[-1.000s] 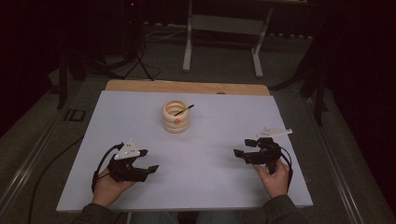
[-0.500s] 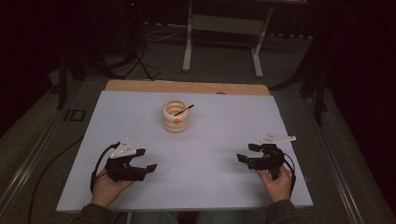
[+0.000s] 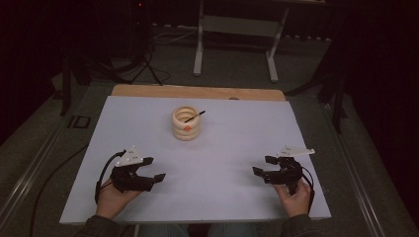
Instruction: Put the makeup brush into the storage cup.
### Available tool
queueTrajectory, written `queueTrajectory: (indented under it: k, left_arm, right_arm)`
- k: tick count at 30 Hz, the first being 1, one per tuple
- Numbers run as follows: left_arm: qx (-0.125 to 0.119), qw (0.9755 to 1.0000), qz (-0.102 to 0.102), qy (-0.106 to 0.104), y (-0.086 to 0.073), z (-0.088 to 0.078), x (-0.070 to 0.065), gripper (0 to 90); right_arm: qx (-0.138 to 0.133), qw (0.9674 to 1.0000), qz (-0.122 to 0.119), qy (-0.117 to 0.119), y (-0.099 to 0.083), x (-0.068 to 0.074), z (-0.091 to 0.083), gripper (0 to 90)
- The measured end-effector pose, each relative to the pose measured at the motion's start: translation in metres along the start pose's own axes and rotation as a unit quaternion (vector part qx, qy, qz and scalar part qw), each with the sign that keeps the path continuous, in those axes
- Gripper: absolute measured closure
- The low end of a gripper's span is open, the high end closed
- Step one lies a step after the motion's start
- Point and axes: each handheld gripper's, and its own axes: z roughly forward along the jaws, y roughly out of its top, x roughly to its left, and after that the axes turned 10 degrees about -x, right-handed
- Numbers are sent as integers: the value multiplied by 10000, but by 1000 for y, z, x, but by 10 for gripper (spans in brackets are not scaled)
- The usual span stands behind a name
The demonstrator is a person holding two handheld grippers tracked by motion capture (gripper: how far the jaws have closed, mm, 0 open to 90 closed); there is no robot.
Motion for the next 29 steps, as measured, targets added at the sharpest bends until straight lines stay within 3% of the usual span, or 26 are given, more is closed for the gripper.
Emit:
queueTrajectory:
  k: [29]
  left_arm:
    - [52, 10000, 10, -28, -1, 2, 2, 267]
  right_arm:
    - [30, 10000, 8, 57, -4, 3, 4, 265]
